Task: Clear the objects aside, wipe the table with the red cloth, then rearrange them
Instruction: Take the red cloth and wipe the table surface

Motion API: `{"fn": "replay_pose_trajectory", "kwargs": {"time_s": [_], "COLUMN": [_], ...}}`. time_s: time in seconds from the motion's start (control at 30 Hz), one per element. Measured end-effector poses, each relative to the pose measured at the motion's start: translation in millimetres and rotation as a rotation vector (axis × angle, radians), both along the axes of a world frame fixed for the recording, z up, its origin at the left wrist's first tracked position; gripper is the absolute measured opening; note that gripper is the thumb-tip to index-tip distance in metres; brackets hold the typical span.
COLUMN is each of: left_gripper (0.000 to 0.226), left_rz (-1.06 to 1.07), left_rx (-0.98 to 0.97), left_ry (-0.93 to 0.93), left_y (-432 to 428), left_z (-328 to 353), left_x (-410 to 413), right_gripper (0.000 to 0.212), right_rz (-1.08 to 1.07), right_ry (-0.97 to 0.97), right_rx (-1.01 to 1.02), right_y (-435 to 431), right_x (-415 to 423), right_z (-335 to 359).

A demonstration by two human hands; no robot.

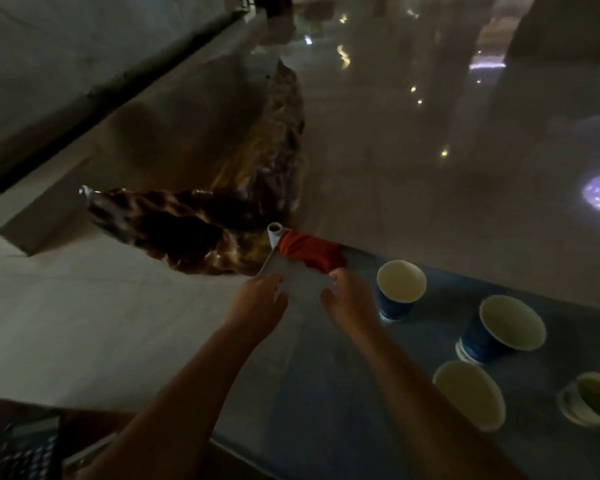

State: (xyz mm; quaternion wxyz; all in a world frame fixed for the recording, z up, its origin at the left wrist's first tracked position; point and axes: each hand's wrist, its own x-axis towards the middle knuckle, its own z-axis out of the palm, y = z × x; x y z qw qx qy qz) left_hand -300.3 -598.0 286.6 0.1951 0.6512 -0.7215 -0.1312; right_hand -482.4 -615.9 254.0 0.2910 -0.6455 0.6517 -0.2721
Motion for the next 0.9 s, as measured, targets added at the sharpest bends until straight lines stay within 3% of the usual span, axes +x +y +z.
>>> {"fn": "replay_pose_trajectory", "kwargs": {"time_s": [0.2, 0.33, 0.47, 0.6, 0.7, 0.9], "left_gripper": [0.024, 0.044, 0.055, 0.07, 0.068, 0.045], "left_rz": [-0.184, -0.211, -0.386, -0.397, -0.378, -0.302], "left_rx": [-0.004, 0.05, 0.006, -0.021, -0.055, 0.072], "left_ry": [-0.004, 0.009, -0.11, -0.255, -0.251, -0.257], "left_y": [-99, -163, -206, -221, -229, -195], "left_z": [-31, -73, -113, -144, -144, -109], "left_x": [13, 16, 7, 3, -2, 11], "right_gripper": [0.043, 0.06, 0.063, 0.067, 0.054, 0.033], "right_rz": [-0.037, -0.091, -0.092, -0.039, -0.062, -0.041], "right_ry": [0.121, 0.3, 0.498, 0.613, 0.627, 0.576], "right_rx": [0.031, 0.022, 0.014, 0.082, 0.057, 0.033], "right_y": [-68, -118, -151, -160, -164, -142], "right_x": [24, 40, 41, 38, 38, 47], "right_z": [-24, -47, -69, -89, -93, -64]}}
